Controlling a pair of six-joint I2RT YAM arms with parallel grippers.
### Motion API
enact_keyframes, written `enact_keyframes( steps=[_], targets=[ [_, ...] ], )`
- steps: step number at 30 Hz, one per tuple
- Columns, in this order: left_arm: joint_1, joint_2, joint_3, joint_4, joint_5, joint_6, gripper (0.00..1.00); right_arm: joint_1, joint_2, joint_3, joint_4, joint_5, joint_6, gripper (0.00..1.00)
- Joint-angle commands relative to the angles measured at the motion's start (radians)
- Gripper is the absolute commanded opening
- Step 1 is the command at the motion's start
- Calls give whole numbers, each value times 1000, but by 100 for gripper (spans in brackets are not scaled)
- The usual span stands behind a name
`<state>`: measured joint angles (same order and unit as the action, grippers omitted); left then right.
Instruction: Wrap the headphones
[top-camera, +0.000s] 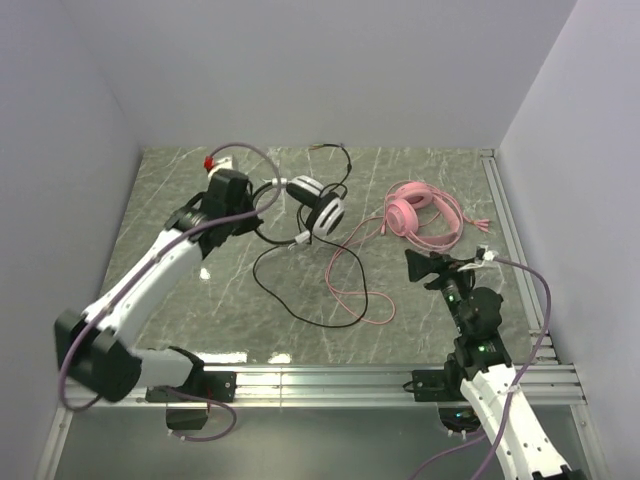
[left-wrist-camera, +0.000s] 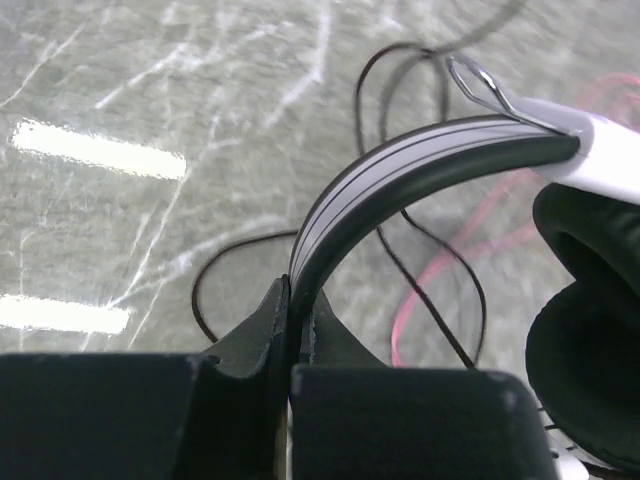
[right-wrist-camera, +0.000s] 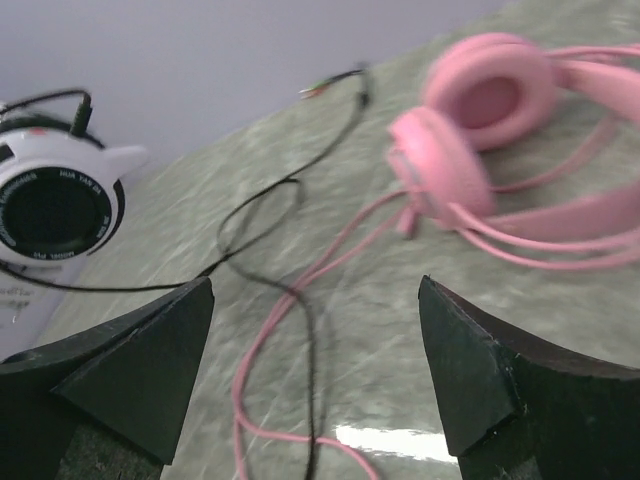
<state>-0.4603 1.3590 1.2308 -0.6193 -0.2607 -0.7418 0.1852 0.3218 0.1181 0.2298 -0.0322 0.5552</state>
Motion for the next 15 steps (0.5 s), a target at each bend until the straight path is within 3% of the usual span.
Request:
enact_keyframes(
  steps=[1,5,8,12,15],
  targets=[
    [-6,-177,-71,171,130,67,0,-3,-20,-21,182,-312,-61,90],
    [-8,-381,-163,240,244,96,0,0,8,-60,386,-492,-40,89],
    [-6,-445,-175,207,253,104,0,16,68,-58,465,-555,-23,90],
    [-8,-466,-169,181,305,117,0,91,152,-29,523,-559,-66,91],
    [-6,-448,-146,165,379,108,0,226,216,17,517,-502,-122,89]
  ],
)
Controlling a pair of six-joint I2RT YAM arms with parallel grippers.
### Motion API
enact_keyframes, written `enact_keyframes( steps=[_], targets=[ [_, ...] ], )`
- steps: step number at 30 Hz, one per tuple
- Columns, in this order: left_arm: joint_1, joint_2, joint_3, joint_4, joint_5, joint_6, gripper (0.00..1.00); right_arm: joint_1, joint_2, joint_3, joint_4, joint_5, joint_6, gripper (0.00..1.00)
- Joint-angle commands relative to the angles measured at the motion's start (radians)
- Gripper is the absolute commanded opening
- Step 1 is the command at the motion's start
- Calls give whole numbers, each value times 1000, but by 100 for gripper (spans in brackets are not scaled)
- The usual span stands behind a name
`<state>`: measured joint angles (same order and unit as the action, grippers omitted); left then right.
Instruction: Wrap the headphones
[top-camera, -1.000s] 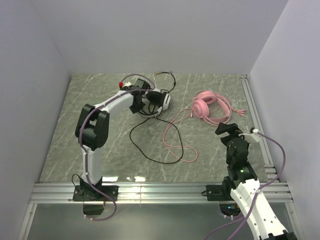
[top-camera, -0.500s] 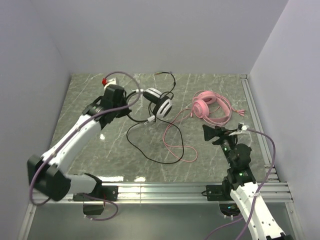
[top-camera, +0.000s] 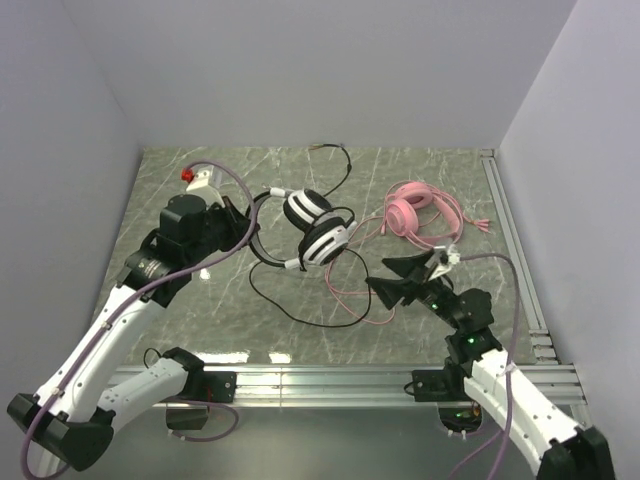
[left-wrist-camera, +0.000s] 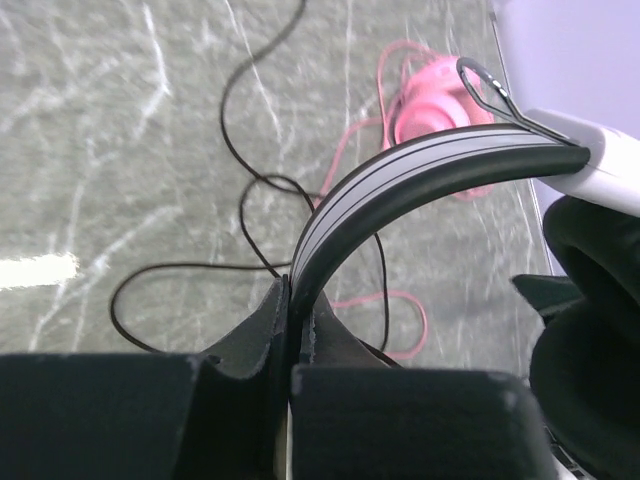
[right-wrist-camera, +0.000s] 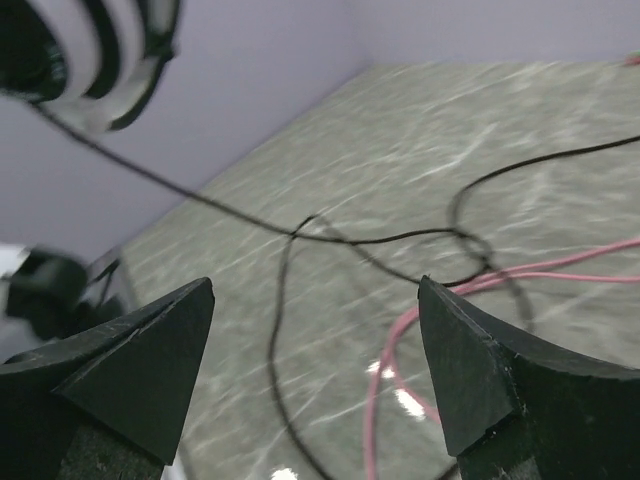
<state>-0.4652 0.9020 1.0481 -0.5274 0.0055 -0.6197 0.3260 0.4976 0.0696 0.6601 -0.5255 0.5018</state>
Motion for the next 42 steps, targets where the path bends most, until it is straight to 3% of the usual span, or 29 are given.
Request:
enact_keyframes(
  steps=[1,2,9,14,24,31,34,37,42],
  targets=[
    [-1,15,41,72,125,-26,0,125,73,78,87,2,-80,89],
    [-1,27,44,69,137,-35,0,201,90,105,91,10,-88,89],
    [-3,51,81,38,204,-86,0,431,223,159,165,189,-108,94],
    [-3,21,92,33,249,-120,0,496,344,157,317,264,-92,98],
    [-1,11,190,-49,341,-170,0,682,538,180,513,476,-307,99],
    [-1,0,205,-68,384,-202,0,728,676,292,510,549,-348,98],
    [-3,8,220,-98,373,-203,0,734,728,343,529,536,-348,92],
    [-1,12,233,-106,398,-213,0,745,788,372,550,555,-348,75],
    [-3,-8,219,-92,422,-241,0,754,881,380,622,666,-332,70]
  ],
)
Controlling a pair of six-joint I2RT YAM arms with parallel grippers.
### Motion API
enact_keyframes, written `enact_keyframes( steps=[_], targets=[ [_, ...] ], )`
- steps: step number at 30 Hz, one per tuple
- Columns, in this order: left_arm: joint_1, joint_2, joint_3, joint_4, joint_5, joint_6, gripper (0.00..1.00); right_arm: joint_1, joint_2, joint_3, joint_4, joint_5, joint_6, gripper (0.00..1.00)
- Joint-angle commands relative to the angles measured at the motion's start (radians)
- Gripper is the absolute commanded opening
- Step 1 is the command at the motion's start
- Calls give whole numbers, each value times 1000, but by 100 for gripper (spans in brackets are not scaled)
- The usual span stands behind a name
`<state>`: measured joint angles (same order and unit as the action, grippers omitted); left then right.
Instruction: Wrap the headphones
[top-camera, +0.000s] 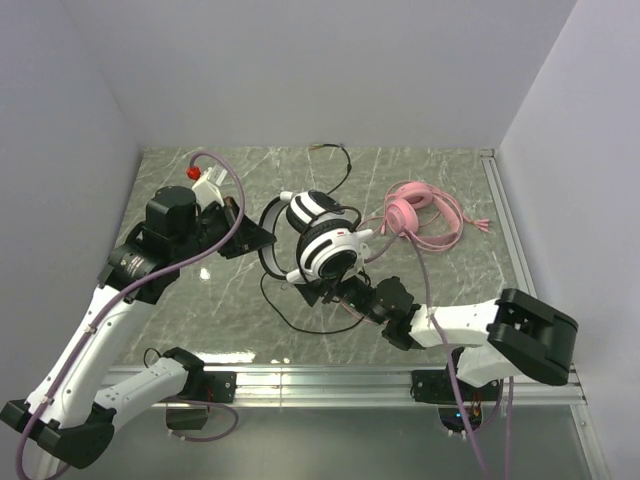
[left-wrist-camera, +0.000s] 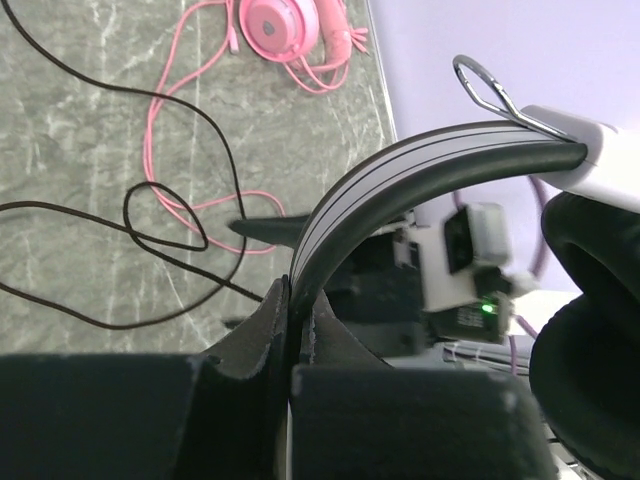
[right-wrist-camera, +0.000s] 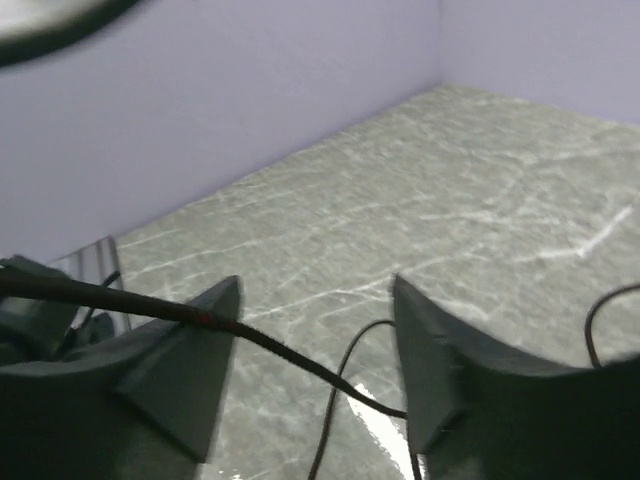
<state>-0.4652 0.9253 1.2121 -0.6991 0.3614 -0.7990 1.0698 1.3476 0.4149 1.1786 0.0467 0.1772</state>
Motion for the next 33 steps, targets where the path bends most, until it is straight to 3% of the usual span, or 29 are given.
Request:
enact_keyframes(
  steps=[1,3,4,7,12,15,22,28,31,33],
  targets=[
    [-3,-39,44,85,86,-65,0,12,42,25,137,114,2,65],
    [-3,-55,29,110,115,-81,0,13,74,22,164,156,16,57],
    [-3,-62,15,119,143,-88,0,10,84,30,162,156,19,47],
    [-1,-82,6,128,163,-100,0,10,108,54,133,142,39,30],
    [-3,-95,10,104,247,-51,0,-8,133,22,196,137,102,28],
    [-1,-106,-2,86,310,-16,0,-74,134,-1,233,36,178,25],
    [-3,-140,-92,86,399,38,0,-169,130,7,242,-90,257,10],
    [-3,-154,-132,82,481,127,0,-214,111,24,202,-93,278,10],
    [-3,-149,-126,23,453,207,0,-251,104,16,213,-142,307,11],
    [-4,-149,-138,32,471,238,0,-289,102,7,231,-172,337,15]
  ],
)
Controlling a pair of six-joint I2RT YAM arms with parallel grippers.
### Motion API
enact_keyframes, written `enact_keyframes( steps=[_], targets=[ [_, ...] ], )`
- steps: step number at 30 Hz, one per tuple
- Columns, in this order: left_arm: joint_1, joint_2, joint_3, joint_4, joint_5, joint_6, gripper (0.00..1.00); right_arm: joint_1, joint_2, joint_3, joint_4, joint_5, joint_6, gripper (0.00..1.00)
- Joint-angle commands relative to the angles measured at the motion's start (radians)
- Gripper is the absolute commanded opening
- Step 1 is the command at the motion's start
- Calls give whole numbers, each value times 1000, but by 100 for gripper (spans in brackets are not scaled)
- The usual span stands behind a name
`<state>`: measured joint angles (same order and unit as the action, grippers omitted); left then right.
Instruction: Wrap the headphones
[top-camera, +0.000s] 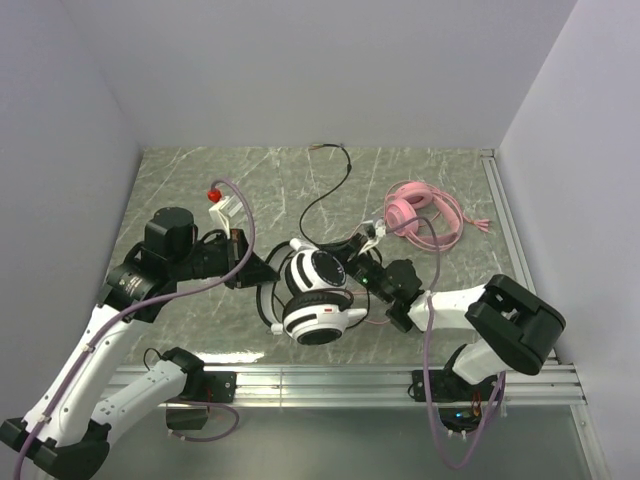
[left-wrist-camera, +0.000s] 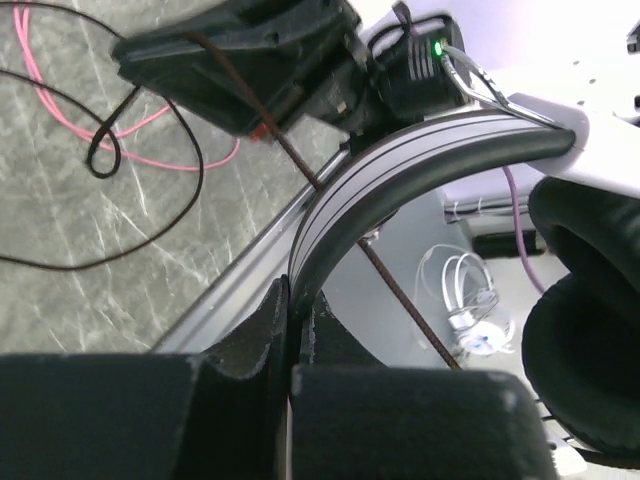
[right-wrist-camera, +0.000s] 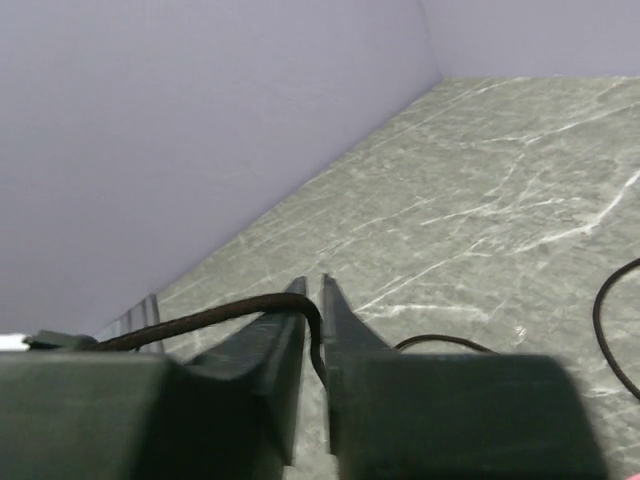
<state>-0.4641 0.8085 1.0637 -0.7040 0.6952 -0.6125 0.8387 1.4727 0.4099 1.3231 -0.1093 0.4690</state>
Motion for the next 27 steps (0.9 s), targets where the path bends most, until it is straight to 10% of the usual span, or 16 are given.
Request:
enact_keyframes(
  steps=[1,13,27],
  targets=[
    [-5,-35,-11,52,151,53,0,-67,-22,10,102,-39,59,22],
    [-11,-12,-22,41,100,42,0,-86,-3,58,87,-10,19,34],
    [-16,34,117,57,-132,-265,0,89,119,98,180,378,-222,46]
  ],
)
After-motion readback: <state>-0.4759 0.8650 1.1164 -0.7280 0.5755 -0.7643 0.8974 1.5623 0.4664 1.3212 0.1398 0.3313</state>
